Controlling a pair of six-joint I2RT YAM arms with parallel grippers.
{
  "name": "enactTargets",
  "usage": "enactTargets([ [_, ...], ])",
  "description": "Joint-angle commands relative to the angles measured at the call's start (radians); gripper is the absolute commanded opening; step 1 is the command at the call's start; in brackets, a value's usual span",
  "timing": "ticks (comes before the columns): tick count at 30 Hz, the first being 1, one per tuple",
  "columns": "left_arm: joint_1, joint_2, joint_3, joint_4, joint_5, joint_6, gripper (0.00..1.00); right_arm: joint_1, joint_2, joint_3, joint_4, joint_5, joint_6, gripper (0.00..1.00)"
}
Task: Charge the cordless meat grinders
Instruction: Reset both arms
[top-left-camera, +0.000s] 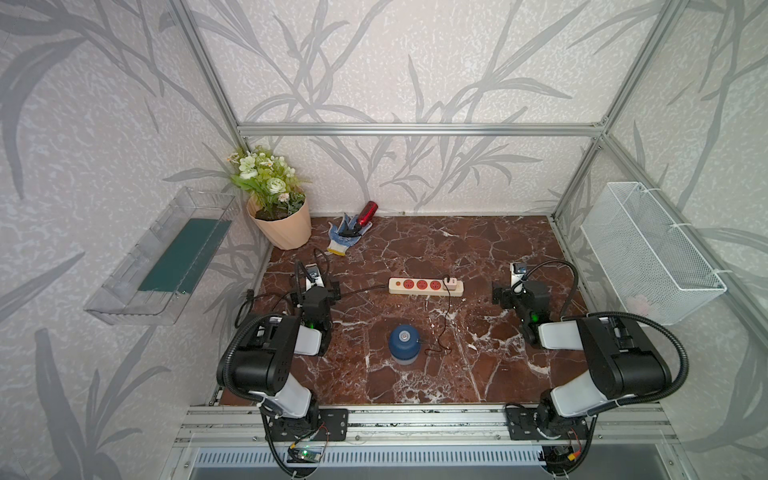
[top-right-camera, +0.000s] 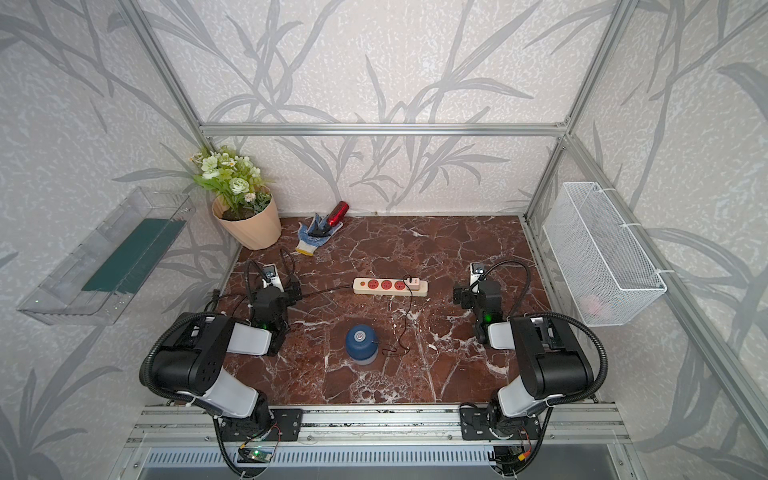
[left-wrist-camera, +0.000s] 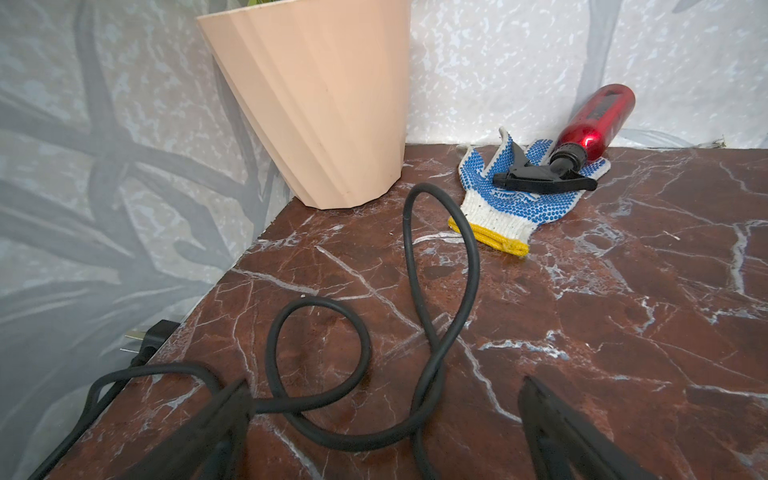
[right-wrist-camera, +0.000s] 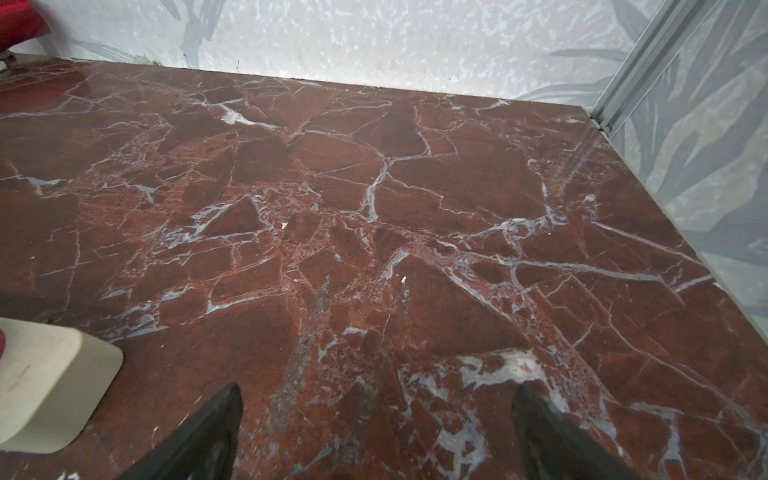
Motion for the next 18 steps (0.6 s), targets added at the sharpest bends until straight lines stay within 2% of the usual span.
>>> enactTargets([
  [1, 0.007, 0.0, 0.019, 0.004, 0.006, -0.002, 0.99, 0.0, -0.019, 0.013, 0.029, -0.004, -0.01, 0.99],
  [11, 0.007, 0.0, 0.016, 0.013, 0.005, 0.0, 0.99, 0.003, -0.019, 0.014, 0.029, 0.0, -0.013, 0.99],
  [13, 0.007, -0.001, 0.015, 0.012, 0.005, 0.0, 0.99, 0.003, -0.021, 0.007, 0.038, -0.057, -0.037, 0.99],
  [15, 0.008, -0.001, 0.015, 0.013, 0.005, 0.0, 0.99, 0.007, -0.022, -0.004, 0.056, -0.176, -0.094, 0.99],
  [18, 0.007, 0.0, 0.015, 0.013, 0.005, 0.0, 0.99, 0.008, -0.025, -0.018, 0.08, -0.17, -0.09, 0.99],
])
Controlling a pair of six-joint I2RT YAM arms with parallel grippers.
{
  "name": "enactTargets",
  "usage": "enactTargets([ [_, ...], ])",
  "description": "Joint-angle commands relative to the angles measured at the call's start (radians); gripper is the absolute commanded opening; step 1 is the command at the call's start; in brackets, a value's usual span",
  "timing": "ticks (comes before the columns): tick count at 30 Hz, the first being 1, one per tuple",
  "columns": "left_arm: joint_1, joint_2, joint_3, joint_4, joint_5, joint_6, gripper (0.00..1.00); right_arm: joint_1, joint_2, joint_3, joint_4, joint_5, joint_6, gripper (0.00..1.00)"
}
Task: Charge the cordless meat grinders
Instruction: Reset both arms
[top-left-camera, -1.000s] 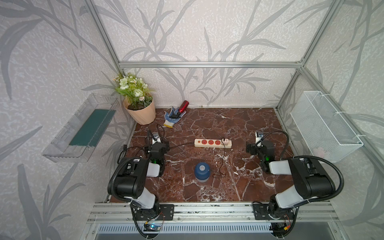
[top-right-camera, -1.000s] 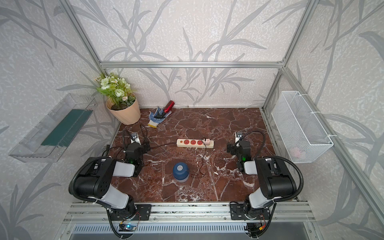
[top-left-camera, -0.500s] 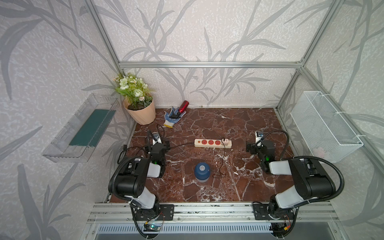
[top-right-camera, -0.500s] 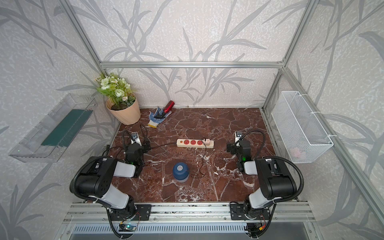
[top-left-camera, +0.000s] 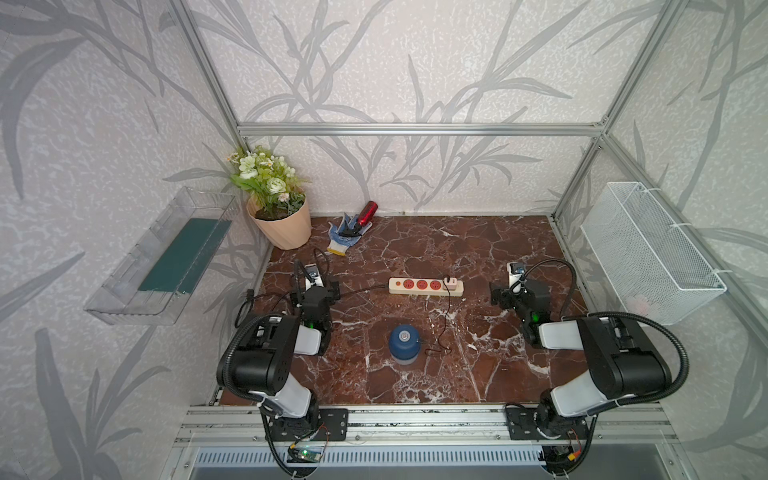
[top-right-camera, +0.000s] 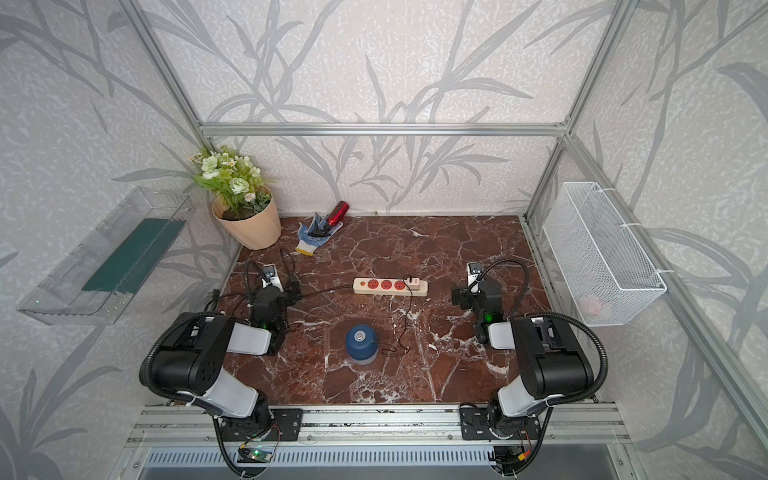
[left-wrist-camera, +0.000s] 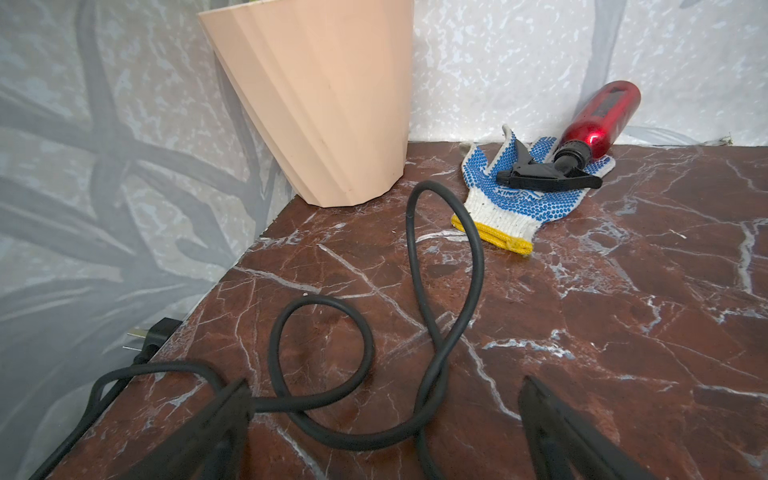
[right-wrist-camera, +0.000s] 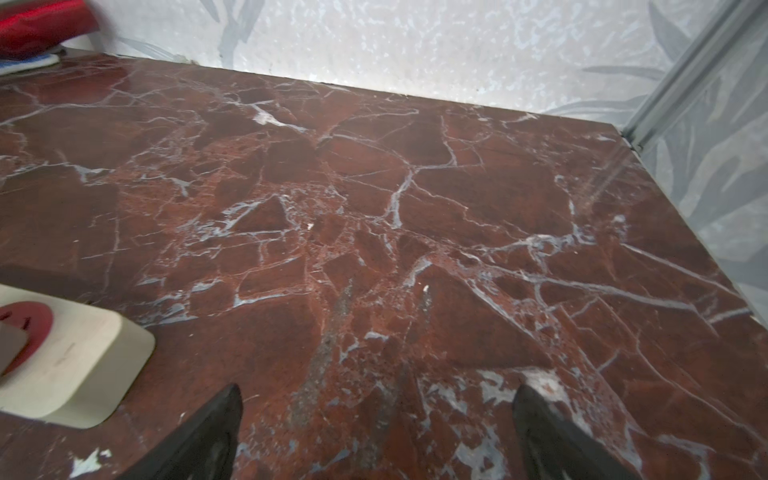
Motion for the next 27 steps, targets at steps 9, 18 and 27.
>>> enactTargets([
  [9, 0.006, -0.001, 0.016, 0.012, 0.003, 0.0, 0.99, 0.023, -0.025, -0.049, 0.122, 0.053, -0.006, 0.99],
  [18, 0.006, -0.001, 0.015, 0.013, 0.005, 0.0, 0.99, 0.032, -0.03, -0.023, 0.064, -0.059, -0.074, 0.99],
  [27, 0.006, 0.0, 0.016, 0.013, 0.004, 0.0, 0.99, 0.032, -0.016, 0.023, -0.004, 0.065, -0.014, 0.99],
])
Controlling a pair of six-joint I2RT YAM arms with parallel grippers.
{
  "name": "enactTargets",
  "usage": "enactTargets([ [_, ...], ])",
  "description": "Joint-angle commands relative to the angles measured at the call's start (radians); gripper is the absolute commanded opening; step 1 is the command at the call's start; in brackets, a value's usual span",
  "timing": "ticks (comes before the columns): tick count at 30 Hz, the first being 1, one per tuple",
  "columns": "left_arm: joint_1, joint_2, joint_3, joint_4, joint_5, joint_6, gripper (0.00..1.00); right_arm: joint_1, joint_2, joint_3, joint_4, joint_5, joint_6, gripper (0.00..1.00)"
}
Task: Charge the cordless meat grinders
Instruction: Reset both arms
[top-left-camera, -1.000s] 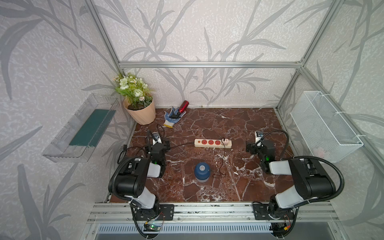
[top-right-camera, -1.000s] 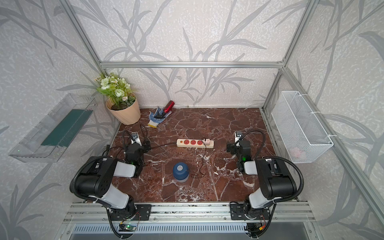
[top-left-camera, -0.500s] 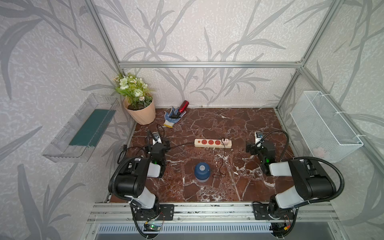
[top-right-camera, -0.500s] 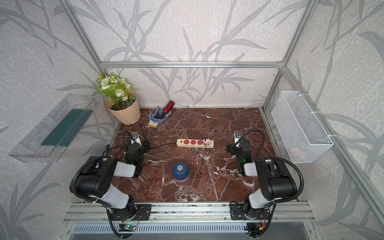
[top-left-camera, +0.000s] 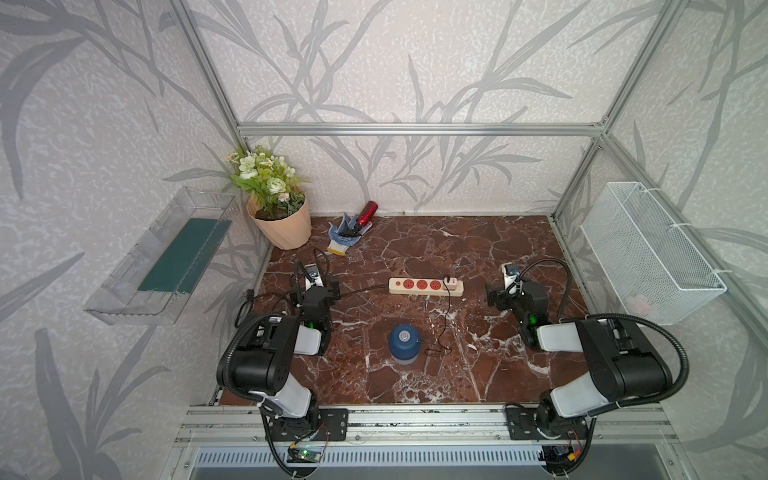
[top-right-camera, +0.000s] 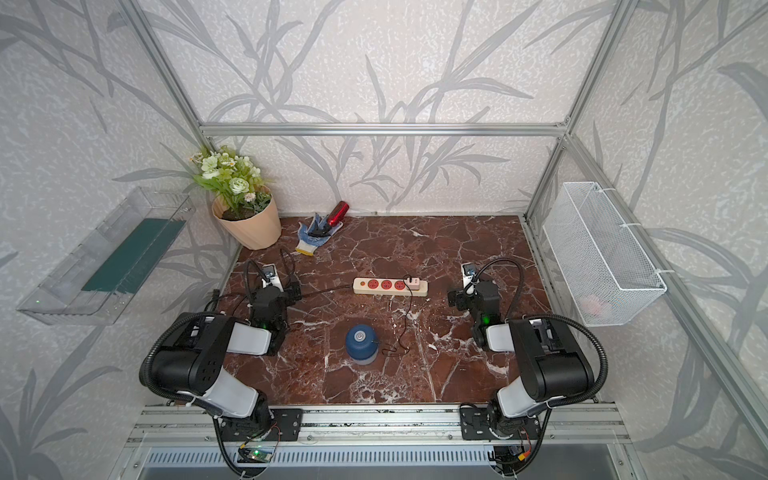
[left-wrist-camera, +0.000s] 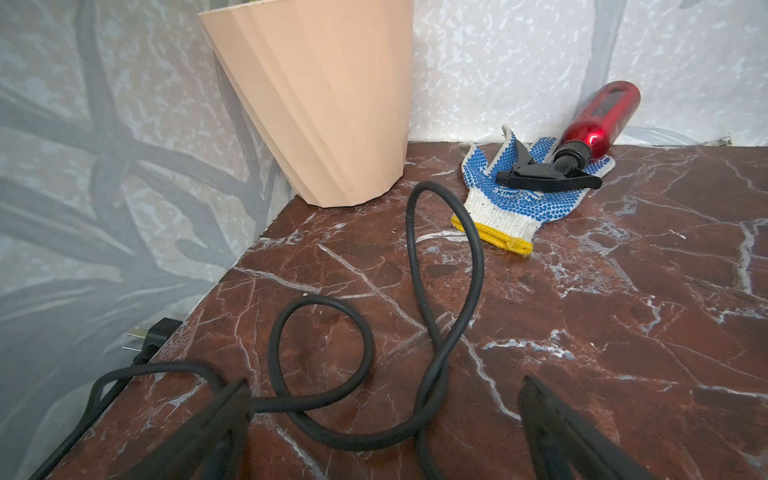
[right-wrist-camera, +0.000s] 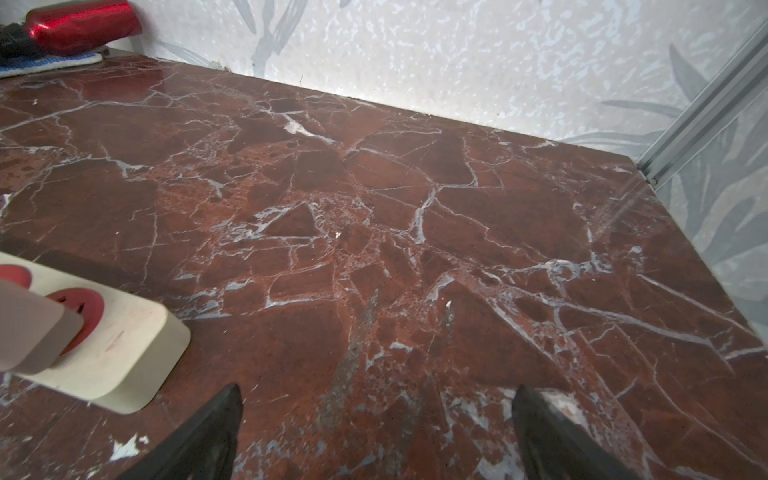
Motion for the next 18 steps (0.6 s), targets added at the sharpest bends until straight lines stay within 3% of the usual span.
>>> enactTargets([
  [1, 0.006, -0.001, 0.015, 0.014, 0.003, 0.0, 0.99, -0.001, -0.001, 0.022, -0.009, 0.03, 0.017, 0.99],
  [18, 0.006, -0.001, 0.015, 0.011, 0.001, 0.0, 0.99, 0.0, -0.007, 0.024, -0.019, 0.033, 0.015, 0.99],
])
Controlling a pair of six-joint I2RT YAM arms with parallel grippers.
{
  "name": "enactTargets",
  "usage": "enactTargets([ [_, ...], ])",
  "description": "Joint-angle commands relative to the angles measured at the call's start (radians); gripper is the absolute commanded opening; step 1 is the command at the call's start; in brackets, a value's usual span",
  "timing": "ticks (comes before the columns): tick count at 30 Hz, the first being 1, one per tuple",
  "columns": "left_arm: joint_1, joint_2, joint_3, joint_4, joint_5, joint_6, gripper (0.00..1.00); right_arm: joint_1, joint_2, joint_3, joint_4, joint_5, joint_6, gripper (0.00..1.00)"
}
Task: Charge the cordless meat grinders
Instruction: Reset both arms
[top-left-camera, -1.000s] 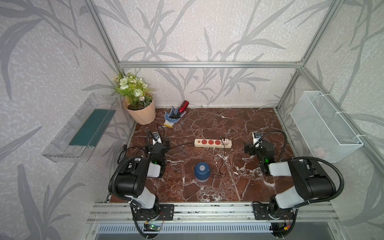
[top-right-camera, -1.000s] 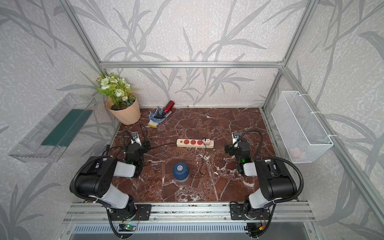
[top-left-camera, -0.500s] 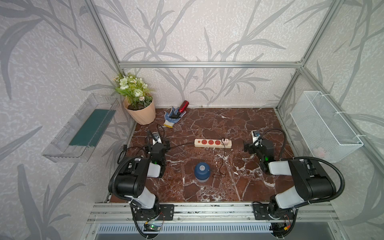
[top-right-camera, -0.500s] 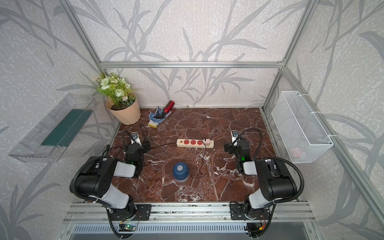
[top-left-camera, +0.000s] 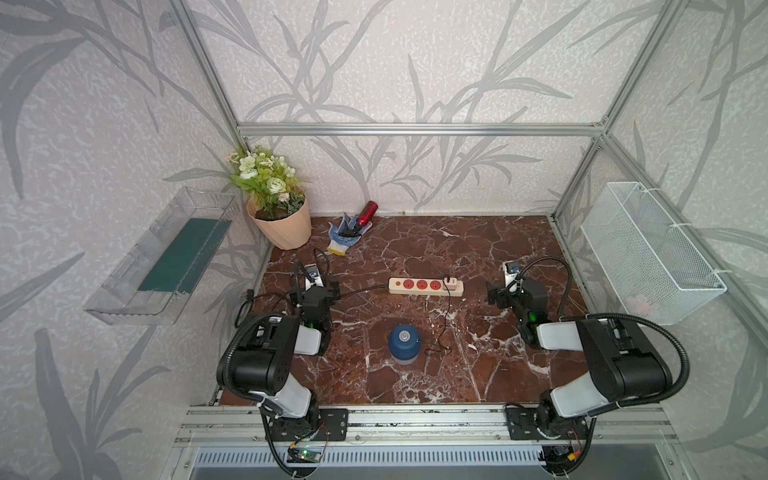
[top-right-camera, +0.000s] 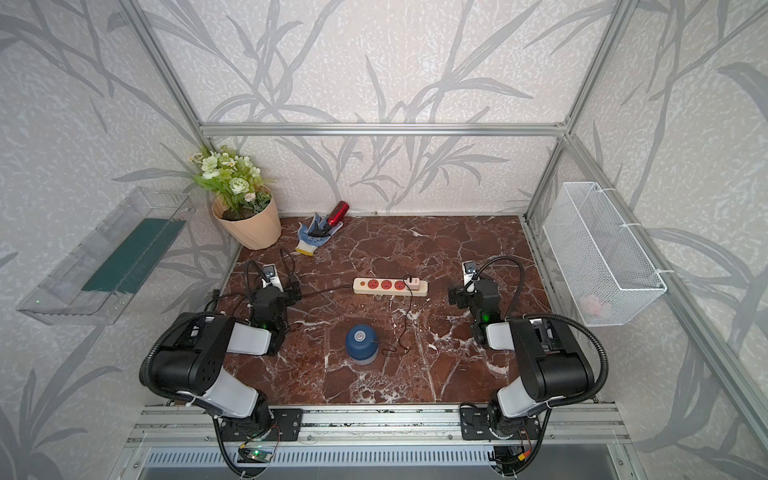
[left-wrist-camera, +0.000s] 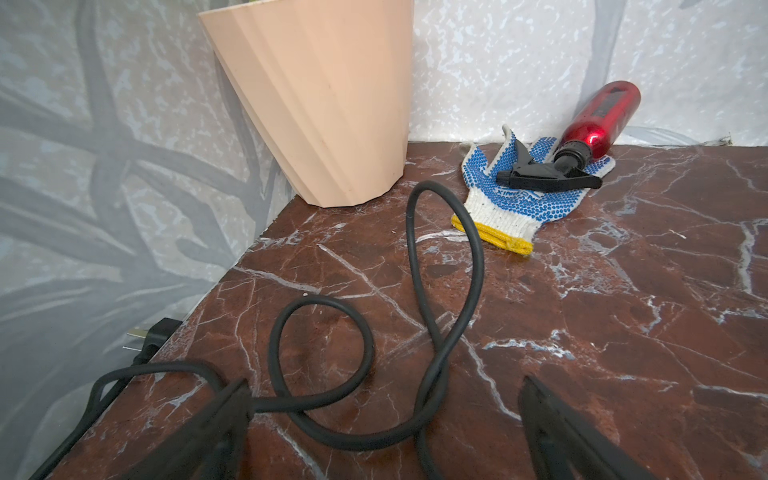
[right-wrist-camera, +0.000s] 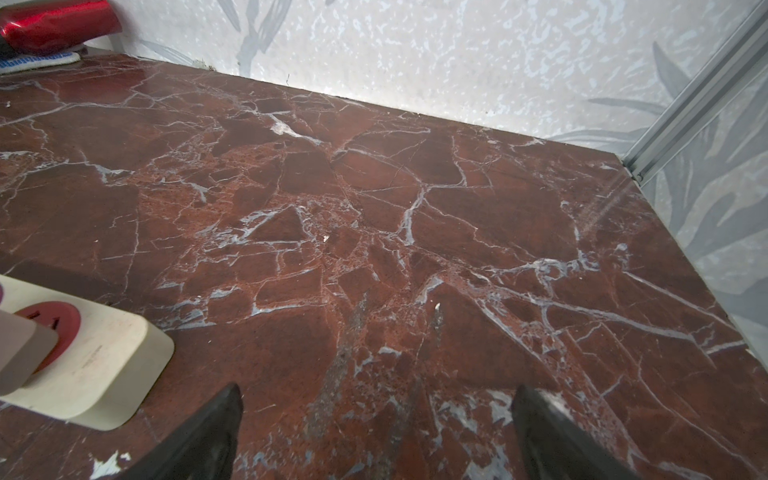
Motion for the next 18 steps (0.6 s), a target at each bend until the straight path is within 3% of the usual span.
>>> enactTargets([
  [1, 0.006, -0.001, 0.015, 0.011, 0.003, 0.0, 0.99, 0.0, -0.007, 0.015, 0.003, 0.011, 0.009, 0.99],
  [7, 0.006, 0.0, 0.015, 0.011, 0.003, 0.0, 0.99, 0.016, -0.012, -0.015, 0.054, 0.034, -0.006, 0.99],
  [9, 0.006, 0.0, 0.016, 0.011, 0.005, 0.0, 0.99, 0.016, -0.027, -0.084, 0.166, -0.125, -0.075, 0.99],
  [12, 0.006, 0.0, 0.016, 0.011, 0.004, 0.0, 0.99, 0.016, -0.006, -0.155, 0.311, -0.162, -0.086, 0.99],
  [15, 0.006, -0.001, 0.015, 0.011, 0.002, 0.0, 0.99, 0.016, 0.021, -0.064, 0.195, -0.05, -0.037, 0.99],
  [18, 0.006, 0.0, 0.016, 0.012, 0.004, 0.0, 0.99, 0.016, -0.016, -0.038, 0.088, -0.038, -0.034, 0.99],
])
